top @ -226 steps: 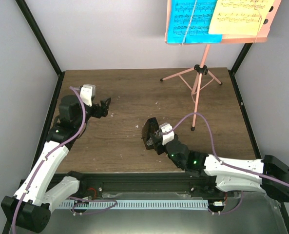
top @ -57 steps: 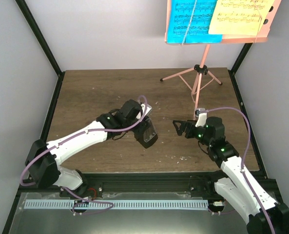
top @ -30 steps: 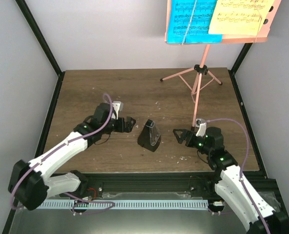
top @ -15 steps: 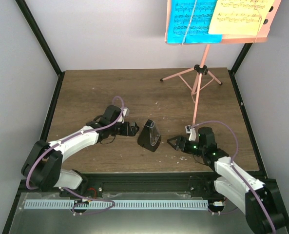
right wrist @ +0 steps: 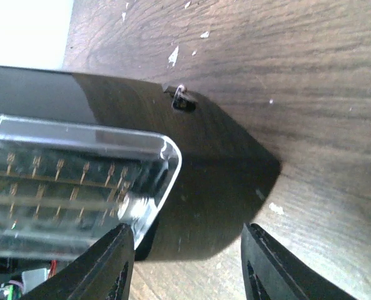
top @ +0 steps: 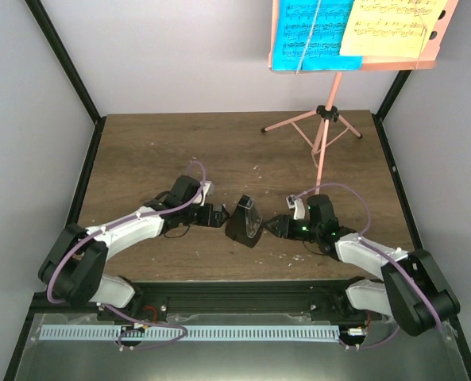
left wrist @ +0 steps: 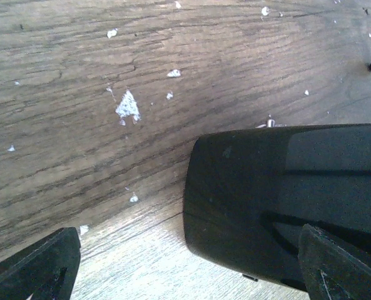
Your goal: Pack up the instrument practice props
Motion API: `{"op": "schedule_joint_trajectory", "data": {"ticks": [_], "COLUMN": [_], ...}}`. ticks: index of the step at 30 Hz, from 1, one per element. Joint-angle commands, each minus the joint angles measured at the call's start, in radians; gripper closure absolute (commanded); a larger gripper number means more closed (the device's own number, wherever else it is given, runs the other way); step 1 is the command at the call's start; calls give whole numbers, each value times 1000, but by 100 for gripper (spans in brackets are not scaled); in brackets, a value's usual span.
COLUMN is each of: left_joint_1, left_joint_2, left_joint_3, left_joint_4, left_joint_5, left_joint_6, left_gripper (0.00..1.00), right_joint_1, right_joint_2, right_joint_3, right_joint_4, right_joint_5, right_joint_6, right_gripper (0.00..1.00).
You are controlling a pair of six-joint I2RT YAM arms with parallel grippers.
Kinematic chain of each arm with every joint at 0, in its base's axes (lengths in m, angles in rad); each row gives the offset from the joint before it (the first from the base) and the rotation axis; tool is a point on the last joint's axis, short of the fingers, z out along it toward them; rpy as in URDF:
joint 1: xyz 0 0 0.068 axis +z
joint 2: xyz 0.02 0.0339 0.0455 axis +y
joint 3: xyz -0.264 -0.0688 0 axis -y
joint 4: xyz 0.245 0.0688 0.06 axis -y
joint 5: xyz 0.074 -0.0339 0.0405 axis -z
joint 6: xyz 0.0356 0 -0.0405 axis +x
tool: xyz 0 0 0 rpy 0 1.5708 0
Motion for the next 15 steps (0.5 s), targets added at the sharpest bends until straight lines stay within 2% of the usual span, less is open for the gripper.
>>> {"op": "schedule_joint_trajectory", "data": {"ticks": [1, 8, 11, 15], "left_joint_1": [-35, -138, -157, -158], "left_joint_2": [-6, -9, -19, -91], "left_joint_3": [-33, -51, -46, -36], "left_joint_4": [37, 58, 44, -32], "left_joint_5": [31, -1, -29, -98], "left_joint_6": [-11, -46, -47, -20], "left_gripper": [5, 5, 5, 5], "right_joint_1": [16, 17, 18, 16], "right_joint_2": [58, 132, 121, 45], "right_joint_3": [62, 125, 148, 139], "right_joint_4": [64, 67, 27, -27], "right_joint_5": [42, 141, 222, 318], "right_joint_6": [-24, -85, -107, -122], "right_gripper": [53, 54, 48, 32]}}
